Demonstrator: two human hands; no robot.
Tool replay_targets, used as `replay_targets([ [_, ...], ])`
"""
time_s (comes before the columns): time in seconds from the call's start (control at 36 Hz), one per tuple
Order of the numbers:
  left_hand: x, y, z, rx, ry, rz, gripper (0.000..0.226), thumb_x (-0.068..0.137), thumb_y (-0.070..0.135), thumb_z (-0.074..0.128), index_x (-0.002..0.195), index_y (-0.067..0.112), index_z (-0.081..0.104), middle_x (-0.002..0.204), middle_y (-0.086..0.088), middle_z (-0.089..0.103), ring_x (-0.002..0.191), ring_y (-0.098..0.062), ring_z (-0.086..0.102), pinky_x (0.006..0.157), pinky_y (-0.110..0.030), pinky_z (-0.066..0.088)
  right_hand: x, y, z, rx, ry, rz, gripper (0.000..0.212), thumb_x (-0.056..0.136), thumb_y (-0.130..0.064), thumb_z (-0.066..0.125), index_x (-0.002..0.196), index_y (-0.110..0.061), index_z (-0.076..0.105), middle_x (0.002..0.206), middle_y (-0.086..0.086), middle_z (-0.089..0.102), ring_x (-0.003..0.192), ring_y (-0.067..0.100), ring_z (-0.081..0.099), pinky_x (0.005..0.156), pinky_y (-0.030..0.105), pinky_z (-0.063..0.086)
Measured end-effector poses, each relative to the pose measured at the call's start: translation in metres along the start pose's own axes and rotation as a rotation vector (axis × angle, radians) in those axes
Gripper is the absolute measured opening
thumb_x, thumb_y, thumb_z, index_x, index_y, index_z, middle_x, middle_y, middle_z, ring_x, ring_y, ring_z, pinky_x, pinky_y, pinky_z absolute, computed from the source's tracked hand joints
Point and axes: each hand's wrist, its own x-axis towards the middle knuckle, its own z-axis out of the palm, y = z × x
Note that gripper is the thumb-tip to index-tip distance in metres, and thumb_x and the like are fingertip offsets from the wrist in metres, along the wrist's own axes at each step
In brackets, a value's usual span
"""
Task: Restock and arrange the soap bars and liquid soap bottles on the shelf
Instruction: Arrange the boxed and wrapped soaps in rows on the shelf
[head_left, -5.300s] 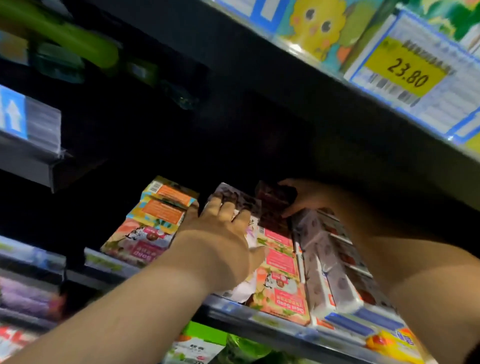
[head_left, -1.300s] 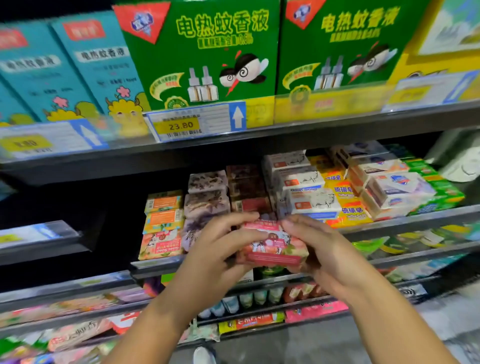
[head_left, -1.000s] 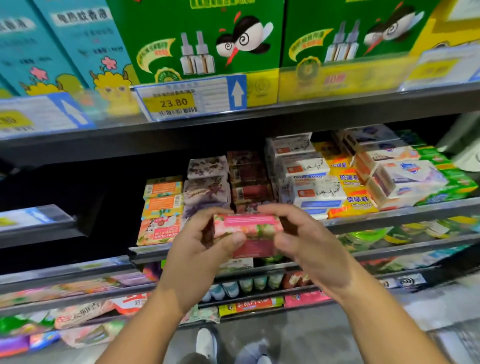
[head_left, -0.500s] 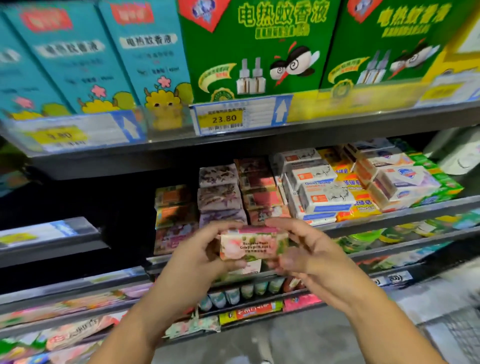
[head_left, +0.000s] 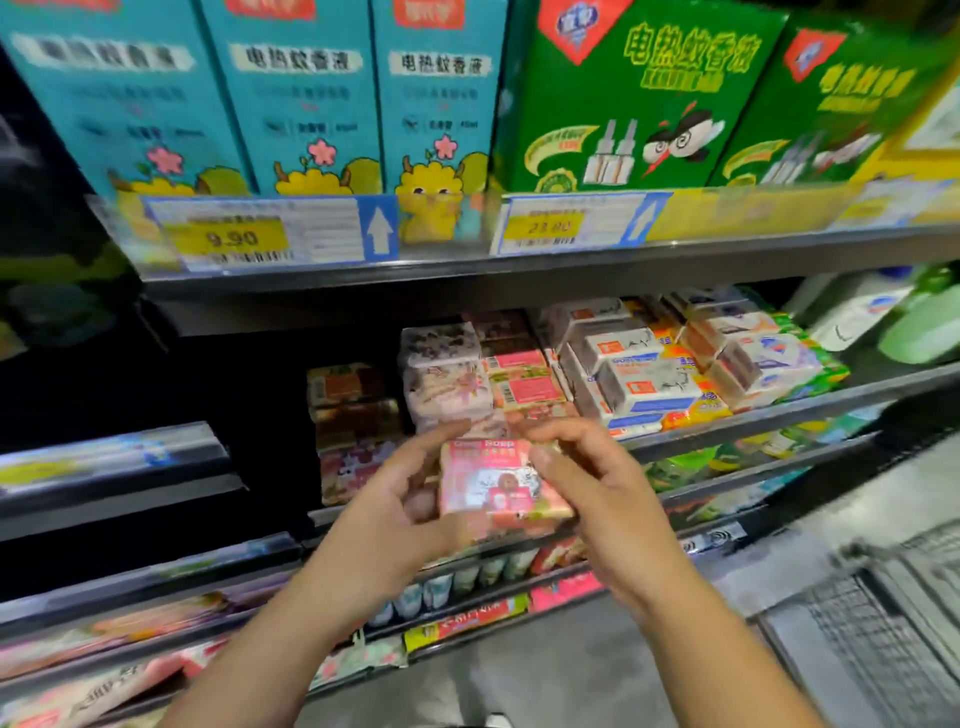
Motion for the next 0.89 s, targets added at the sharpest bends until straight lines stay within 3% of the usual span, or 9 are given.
replay_targets([
  [0.08, -0.004, -0.011, -0.016, 0.135, -0.121, -0.055, 0.088, 0.065, 0.012, 0.091, 0.133, 0.052, 0.051, 0.125, 0.006, 0.067, 0.107, -0.029, 0.068, 0.090, -0.049, 0.057, -0.003, -0.001, 0.006, 0.207, 0.027, 0.164, 0.014, 0.082, -0.031, 0.068, 0.088, -0.021, 0.076, 0.090, 0.008, 0.071, 0.065, 0.017, 0.065, 0.045, 0.026, 0.048],
  [0.19, -0.008, -0.011, -0.027, 0.400, -0.070, 0.071, 0.062, 0.072, 0.046, 0.083, 0.122, 0.065, 0.051, 0.117, 0.015, 0.060, 0.105, -0.007, 0.063, 0.094, -0.030, 0.052, -0.010, 0.002, 0.012, 0.344, 0.023, 0.214, 0.046, 0.075, -0.052, 0.067, 0.094, -0.011, 0.078, 0.089, 0.018, 0.070, 0.052, 0.022, 0.061, 0.037, 0.021, 0.042],
  [0.25, -0.009, -0.008, -0.029, 0.403, -0.054, 0.161, 0.046, 0.077, 0.052, 0.079, 0.118, 0.058, 0.058, 0.123, 0.022, 0.057, 0.119, -0.008, 0.058, 0.101, -0.035, 0.048, -0.016, 0.002, 0.013, 0.495, -0.111, 0.213, 0.065, 0.068, -0.056, 0.080, 0.112, -0.007, 0.073, 0.105, 0.021, 0.070, 0.065, 0.028, 0.071, 0.050, 0.026, 0.058],
  [0.33, -0.014, -0.003, -0.033, 0.254, -0.037, 0.164, 0.041, 0.073, 0.041, 0.083, 0.110, 0.048, 0.067, 0.116, 0.014, 0.065, 0.110, -0.010, 0.063, 0.093, -0.027, 0.049, -0.027, -0.001, 0.009, 0.497, -0.276, 0.151, 0.082, 0.059, -0.026, 0.094, 0.133, -0.008, 0.061, 0.121, 0.021, 0.065, 0.084, 0.035, 0.073, 0.075, 0.033, 0.062],
  [0.42, -0.020, 0.002, -0.035, 0.021, -0.025, 0.080, 0.041, 0.073, 0.025, 0.080, 0.112, 0.022, 0.067, 0.103, 0.004, 0.072, 0.091, -0.006, 0.069, 0.073, -0.019, 0.052, -0.034, -0.006, 0.017, 0.177, -0.260, 0.075, 0.072, 0.064, -0.007, 0.089, 0.130, -0.021, 0.063, 0.121, 0.015, 0.067, 0.084, 0.033, 0.072, 0.071, 0.034, 0.059],
  [0.53, -0.024, -0.001, -0.045, -0.023, -0.002, -0.030, 0.050, 0.073, 0.039, 0.085, 0.117, 0.030, 0.063, 0.106, -0.003, 0.073, 0.091, -0.034, 0.066, 0.077, -0.054, 0.053, -0.037, -0.009, 0.032, -0.109, -0.101, 0.023, 0.040, 0.072, -0.019, 0.082, 0.110, -0.027, 0.073, 0.096, 0.011, 0.070, 0.076, 0.023, 0.063, 0.063, 0.032, 0.054],
  [0.67, -0.030, -0.001, -0.052, 0.038, -0.205, -0.062, 0.052, 0.079, 0.010, 0.075, 0.125, 0.025, 0.056, 0.112, 0.013, 0.073, 0.106, -0.007, 0.068, 0.083, -0.019, 0.052, -0.047, -0.008, 0.041, -0.092, -0.030, -0.058, 0.033, 0.074, -0.013, 0.080, 0.105, -0.022, 0.071, 0.101, 0.006, 0.073, 0.093, 0.021, 0.067, 0.083, 0.035, 0.055],
  [0.81, -0.031, 0.002, -0.054, 0.126, -0.157, 0.009, 0.053, 0.083, 0.007, 0.077, 0.124, 0.034, 0.058, 0.114, 0.014, 0.071, 0.108, -0.008, 0.067, 0.092, -0.031, 0.054, -0.056, -0.003, 0.042, -0.113, 0.037, -0.091, 0.046, 0.073, -0.010, 0.083, 0.112, -0.028, 0.066, 0.101, 0.007, 0.068, 0.094, 0.023, 0.065, 0.080, 0.034, 0.054],
  [0.89, -0.029, 0.001, -0.050, 0.050, -0.046, 0.056, 0.061, 0.069, 0.014, 0.088, 0.121, 0.030, 0.060, 0.106, 0.003, 0.073, 0.098, -0.014, 0.070, 0.078, -0.026, 0.057, -0.057, 0.004, 0.041, -0.173, 0.050, -0.088, 0.055, 0.070, -0.019, 0.087, 0.115, -0.036, 0.061, 0.097, 0.001, 0.069, 0.095, 0.024, 0.065, 0.081, 0.040, 0.055],
])
